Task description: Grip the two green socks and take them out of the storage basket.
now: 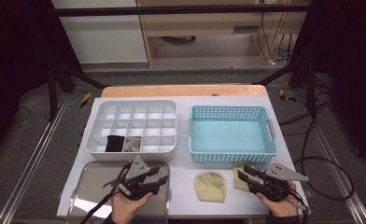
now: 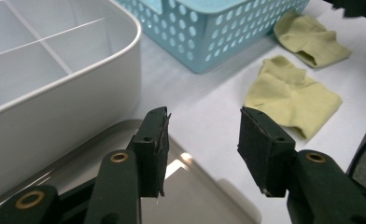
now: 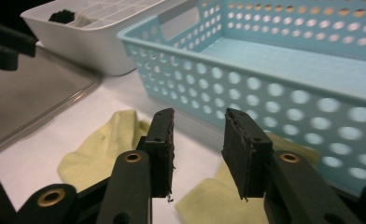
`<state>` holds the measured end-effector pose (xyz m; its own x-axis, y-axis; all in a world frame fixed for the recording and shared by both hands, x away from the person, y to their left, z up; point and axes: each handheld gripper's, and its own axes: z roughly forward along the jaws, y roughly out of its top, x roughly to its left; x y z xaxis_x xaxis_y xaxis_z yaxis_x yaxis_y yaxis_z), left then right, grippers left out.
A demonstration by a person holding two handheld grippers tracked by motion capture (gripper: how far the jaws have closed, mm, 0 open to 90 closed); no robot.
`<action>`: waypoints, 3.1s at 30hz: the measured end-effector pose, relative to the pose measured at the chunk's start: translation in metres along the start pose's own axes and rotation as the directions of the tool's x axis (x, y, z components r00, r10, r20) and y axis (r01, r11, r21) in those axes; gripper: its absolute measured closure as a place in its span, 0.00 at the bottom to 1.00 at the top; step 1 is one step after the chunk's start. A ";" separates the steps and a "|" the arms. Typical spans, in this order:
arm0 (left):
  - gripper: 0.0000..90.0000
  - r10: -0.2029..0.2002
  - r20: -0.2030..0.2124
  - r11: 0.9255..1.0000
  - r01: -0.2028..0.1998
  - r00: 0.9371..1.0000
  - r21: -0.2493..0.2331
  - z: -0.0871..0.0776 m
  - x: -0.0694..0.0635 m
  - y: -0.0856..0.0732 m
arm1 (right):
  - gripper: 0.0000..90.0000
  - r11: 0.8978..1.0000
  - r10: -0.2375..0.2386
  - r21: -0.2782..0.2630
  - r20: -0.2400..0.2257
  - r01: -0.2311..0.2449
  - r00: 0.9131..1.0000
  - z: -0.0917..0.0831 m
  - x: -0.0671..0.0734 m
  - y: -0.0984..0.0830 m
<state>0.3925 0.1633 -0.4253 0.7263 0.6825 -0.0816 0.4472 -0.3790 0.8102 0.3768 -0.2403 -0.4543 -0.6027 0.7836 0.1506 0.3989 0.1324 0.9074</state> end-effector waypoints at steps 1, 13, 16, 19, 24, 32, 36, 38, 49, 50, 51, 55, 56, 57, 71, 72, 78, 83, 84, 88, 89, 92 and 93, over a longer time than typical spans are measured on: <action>0.57 0.004 0.003 1.000 -0.004 1.000 0.000 0.002 -0.002 0.002 | 0.72 1.000 -0.004 0.008 -0.009 0.004 1.000 0.003 0.001 -0.001; 0.58 0.064 0.056 0.997 -0.067 0.996 0.042 0.038 -0.025 0.019 | 0.77 0.994 -0.008 0.108 -0.052 0.013 0.999 0.033 0.014 -0.014; 0.59 0.083 0.067 0.994 -0.088 0.994 0.065 0.049 -0.031 0.020 | 0.78 0.992 -0.001 0.122 -0.059 0.009 0.998 0.037 0.015 -0.016; 0.59 0.093 0.083 0.992 -0.099 0.992 0.072 0.057 -0.034 0.022 | 0.79 0.991 -0.005 0.131 -0.064 0.013 0.998 0.040 0.015 -0.018; 0.60 0.108 0.098 0.990 -0.116 0.989 0.083 0.072 -0.040 0.025 | 0.81 0.989 -0.003 0.145 -0.065 0.013 0.998 0.043 0.016 -0.021; 0.62 0.106 0.133 0.981 -0.126 0.985 0.150 0.099 -0.043 0.020 | 0.84 0.988 -0.008 0.155 -0.062 0.017 0.998 0.044 0.016 -0.021; 0.66 0.097 0.156 0.976 -0.124 0.983 0.178 0.108 -0.043 0.016 | 0.85 0.986 -0.010 0.166 -0.063 0.020 0.998 0.045 0.017 -0.021; 0.70 0.091 0.163 0.976 -0.120 0.982 0.182 0.111 -0.044 0.014 | 0.85 0.986 -0.009 0.167 -0.063 0.019 0.998 0.045 0.017 -0.021; 0.96 0.100 0.143 0.974 -0.126 0.985 0.188 0.110 -0.048 0.012 | 0.86 0.981 -0.011 0.195 -0.054 0.021 0.998 0.048 0.017 -0.020; 0.96 0.103 0.141 0.974 -0.128 0.985 0.186 0.107 -0.049 0.012 | 0.86 0.980 -0.010 0.199 -0.053 0.020 0.999 0.048 0.017 -0.020; 0.96 0.106 0.143 0.974 -0.132 0.984 0.184 0.105 -0.048 0.013 | 0.86 0.979 -0.010 0.202 -0.053 0.021 0.999 0.049 0.018 -0.020; 0.97 0.101 0.139 0.983 -0.120 0.985 0.137 0.087 -0.047 0.014 | 0.87 0.979 -0.015 0.203 -0.053 0.026 0.998 0.049 0.018 -0.020; 0.97 0.104 0.136 0.984 -0.122 0.985 0.130 0.081 -0.047 0.014 | 0.86 0.981 -0.012 0.193 -0.059 0.023 0.998 0.049 0.018 -0.019; 0.97 0.104 0.132 0.985 -0.121 0.986 0.123 0.078 -0.046 0.013 | 0.86 0.983 -0.007 0.183 -0.063 0.018 0.998 0.049 0.019 -0.019; 0.96 0.084 0.078 0.991 -0.092 0.993 0.100 0.049 -0.035 -0.015 | 0.85 0.979 -0.022 0.198 -0.096 0.041 0.995 0.066 0.031 -0.014; 0.96 0.083 0.077 0.991 -0.090 0.994 0.101 0.049 -0.035 -0.017 | 0.87 0.979 -0.028 0.200 -0.101 0.048 0.995 0.068 0.032 -0.014; 0.96 0.070 0.058 0.993 -0.076 0.996 0.095 0.047 -0.033 -0.023 | 0.99 0.976 -0.033 0.211 -0.103 0.054 0.994 0.068 0.033 -0.014; 0.96 0.059 0.019 0.994 -0.061 0.998 0.095 0.046 -0.031 -0.025 | 0.99 0.975 0.000 0.219 -0.076 0.016 0.997 0.060 0.029 -0.014; 0.96 0.058 0.014 0.993 -0.059 0.998 0.099 0.047 -0.031 -0.026 | 0.99 0.976 0.005 0.216 -0.069 0.010 0.998 0.057 0.028 -0.013; 0.96 0.056 0.007 0.991 -0.057 0.998 0.124 0.051 -0.034 -0.029 | 0.99 0.974 0.030 0.227 -0.052 -0.017 0.998 0.050 0.023 -0.015; 0.96 0.058 0.009 0.990 -0.059 0.998 0.129 0.052 -0.034 -0.030 | 0.98 0.971 0.037 0.238 -0.055 -0.023 0.998 0.050 0.024 -0.016; 0.93 0.059 0.012 0.989 -0.060 0.998 0.135 0.052 -0.034 -0.030 | 0.94 0.971 0.025 0.239 -0.054 -0.011 0.998 0.051 0.023 -0.018; 0.92 0.059 0.010 0.989 -0.060 0.998 0.134 0.051 -0.033 -0.029 | 0.93 0.972 0.026 0.233 -0.056 -0.012 0.998 0.050 0.023 -0.017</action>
<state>0.3822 0.1196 -0.4761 0.7568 0.6524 -0.0396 0.4686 -0.4993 0.7288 0.3905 -0.1940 -0.4860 -0.6301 0.7514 0.1956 0.5563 0.2611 0.7889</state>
